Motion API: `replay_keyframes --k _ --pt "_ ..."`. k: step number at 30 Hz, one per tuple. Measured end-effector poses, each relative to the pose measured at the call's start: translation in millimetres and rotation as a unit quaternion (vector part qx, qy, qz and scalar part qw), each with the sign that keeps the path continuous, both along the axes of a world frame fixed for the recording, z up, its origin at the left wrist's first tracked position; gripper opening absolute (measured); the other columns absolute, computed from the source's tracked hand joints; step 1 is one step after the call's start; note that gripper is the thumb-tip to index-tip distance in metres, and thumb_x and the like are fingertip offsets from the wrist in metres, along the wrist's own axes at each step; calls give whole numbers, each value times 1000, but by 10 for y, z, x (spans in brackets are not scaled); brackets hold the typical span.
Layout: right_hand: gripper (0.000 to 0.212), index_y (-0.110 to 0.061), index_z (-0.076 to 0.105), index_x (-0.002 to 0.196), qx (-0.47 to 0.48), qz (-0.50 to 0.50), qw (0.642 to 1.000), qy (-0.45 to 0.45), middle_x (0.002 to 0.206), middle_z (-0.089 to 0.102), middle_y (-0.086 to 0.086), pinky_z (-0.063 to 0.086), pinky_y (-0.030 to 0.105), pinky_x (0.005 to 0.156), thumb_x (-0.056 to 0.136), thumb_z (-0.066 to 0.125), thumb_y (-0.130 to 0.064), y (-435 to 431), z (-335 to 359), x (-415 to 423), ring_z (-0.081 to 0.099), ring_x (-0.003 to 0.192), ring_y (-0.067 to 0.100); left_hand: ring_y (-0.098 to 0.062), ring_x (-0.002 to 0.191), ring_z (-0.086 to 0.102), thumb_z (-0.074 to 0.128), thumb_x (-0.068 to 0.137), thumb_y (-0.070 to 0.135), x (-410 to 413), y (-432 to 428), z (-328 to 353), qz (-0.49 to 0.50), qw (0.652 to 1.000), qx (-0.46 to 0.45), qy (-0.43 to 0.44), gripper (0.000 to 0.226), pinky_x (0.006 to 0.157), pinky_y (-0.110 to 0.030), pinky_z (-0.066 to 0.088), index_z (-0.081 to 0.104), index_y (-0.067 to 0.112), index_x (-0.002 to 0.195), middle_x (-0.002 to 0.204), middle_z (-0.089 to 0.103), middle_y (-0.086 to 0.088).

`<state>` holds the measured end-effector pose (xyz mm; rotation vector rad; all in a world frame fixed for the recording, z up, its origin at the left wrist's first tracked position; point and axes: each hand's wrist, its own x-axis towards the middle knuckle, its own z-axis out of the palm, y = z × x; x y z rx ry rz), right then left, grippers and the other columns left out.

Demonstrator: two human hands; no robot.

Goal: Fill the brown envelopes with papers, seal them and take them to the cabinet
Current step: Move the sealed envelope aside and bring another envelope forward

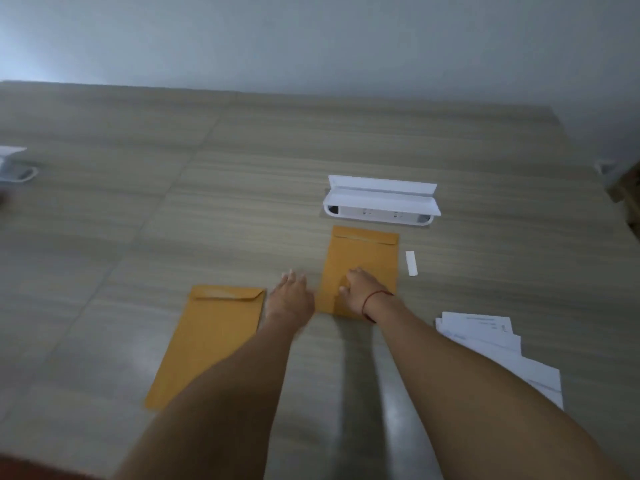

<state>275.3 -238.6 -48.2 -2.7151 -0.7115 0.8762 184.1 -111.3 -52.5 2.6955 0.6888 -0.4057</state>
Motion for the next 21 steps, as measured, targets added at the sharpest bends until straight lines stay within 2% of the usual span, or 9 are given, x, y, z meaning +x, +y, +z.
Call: replay_keyframes --k 2,4,8,11,13,15,18,21 --pt "44 -7 44 137 11 16 1000 5 152 30 13 37 44 109 99 44 -30 167 18 -292 38 136 33 -27 146 21 35 99 31 -327 113 109 29 999 12 10 46 116 -39 25 40 9 140 156 26 -13" --pt "39 -7 48 129 26 25 999 19 142 40 13 43 43 102 98 46 -30 346 44 -602 47 126 34 -28 144 25 35 99 31 -642 248 233 67 998 15 17 43 113 -42 29 44 10 136 153 31 -13" --pt "33 -6 53 120 54 13 997 48 128 53 15 46 37 91 95 47 -27 645 90 -1143 55 115 33 -29 134 38 37 99 31 -1197 585 341 127 991 22 31 41 106 -42 36 47 10 132 140 44 -13" --pt "36 -7 54 123 73 -17 992 98 128 56 13 46 35 92 95 49 -29 857 45 -1435 56 116 32 -30 132 42 42 98 38 -1527 846 330 157 985 14 66 48 106 -43 39 45 9 136 140 46 -12" --pt "37 -9 57 122 79 -49 986 135 127 58 12 47 35 92 93 52 -32 989 -51 -1577 57 115 31 -31 129 45 47 96 41 -1676 994 263 163 982 4 95 50 104 -43 41 46 7 132 137 48 -13" --pt "40 -10 57 123 79 -96 983 134 126 59 11 50 38 94 91 54 -35 1101 -127 -1688 59 114 30 -32 126 46 51 94 44 -1770 1112 168 169 980 -7 107 53 102 -42 43 48 5 129 134 49 -14" --pt "42 -11 57 123 75 -177 976 106 124 60 10 52 39 92 90 57 -37 1246 -181 -1806 60 113 30 -32 126 45 53 91 51 -1855 1223 33 173 980 -11 98 63 104 -40 41 44 4 133 136 44 -15" --pt "46 -9 57 120 84 -263 954 118 121 62 10 52 36 84 86 65 -38 1351 -215 -1856 62 109 30 -31 127 41 57 87 53 -1889 1292 -28 174 982 14 70 70 105 -38 40 41 5 135 134 42 -15"
